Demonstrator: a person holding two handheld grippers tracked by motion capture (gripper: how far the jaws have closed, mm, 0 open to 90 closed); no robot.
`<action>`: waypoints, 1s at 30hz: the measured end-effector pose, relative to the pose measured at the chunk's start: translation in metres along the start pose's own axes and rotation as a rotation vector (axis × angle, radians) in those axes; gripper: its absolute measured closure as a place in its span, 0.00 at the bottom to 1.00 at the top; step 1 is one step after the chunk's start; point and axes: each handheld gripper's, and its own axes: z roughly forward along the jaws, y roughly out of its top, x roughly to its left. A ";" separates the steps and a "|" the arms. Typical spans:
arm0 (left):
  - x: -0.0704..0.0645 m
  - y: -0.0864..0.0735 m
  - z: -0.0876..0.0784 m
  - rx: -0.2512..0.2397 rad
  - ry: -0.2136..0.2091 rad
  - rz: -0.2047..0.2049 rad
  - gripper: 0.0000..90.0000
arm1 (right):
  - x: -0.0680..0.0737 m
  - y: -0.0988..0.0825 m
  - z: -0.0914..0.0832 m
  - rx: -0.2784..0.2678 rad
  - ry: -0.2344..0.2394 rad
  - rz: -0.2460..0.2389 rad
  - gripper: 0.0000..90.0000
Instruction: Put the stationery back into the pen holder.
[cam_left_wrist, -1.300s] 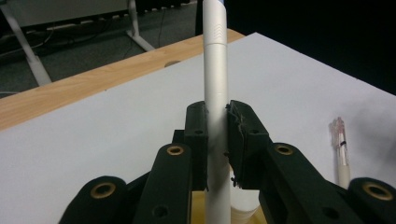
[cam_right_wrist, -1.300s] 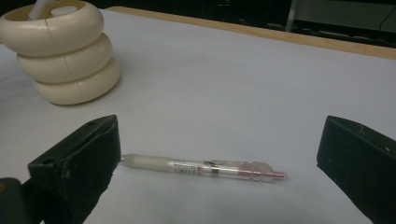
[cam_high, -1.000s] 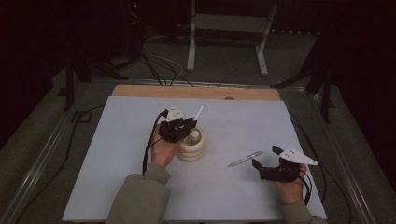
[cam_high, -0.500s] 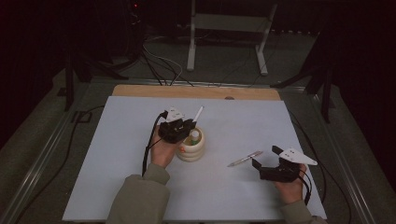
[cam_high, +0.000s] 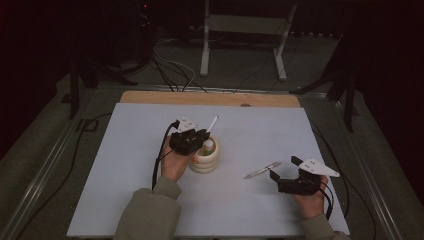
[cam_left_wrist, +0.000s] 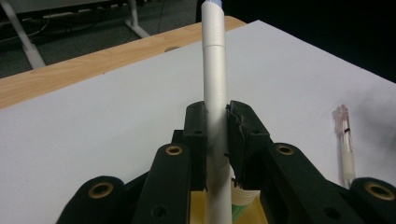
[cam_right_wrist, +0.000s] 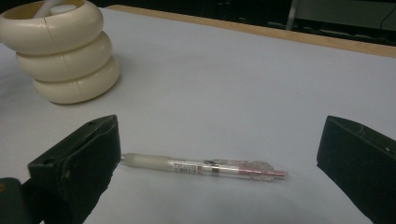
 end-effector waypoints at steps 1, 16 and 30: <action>0.000 0.000 0.000 0.001 -0.001 -0.001 0.87 | 0.000 0.000 0.000 0.000 0.000 0.000 0.00; -0.001 -0.001 -0.002 -0.011 0.026 -0.017 0.47 | 0.000 0.000 0.000 -0.001 -0.001 0.001 0.00; -0.005 -0.005 -0.011 0.103 0.027 0.026 0.94 | 0.000 0.000 0.000 -0.002 -0.002 0.000 0.00</action>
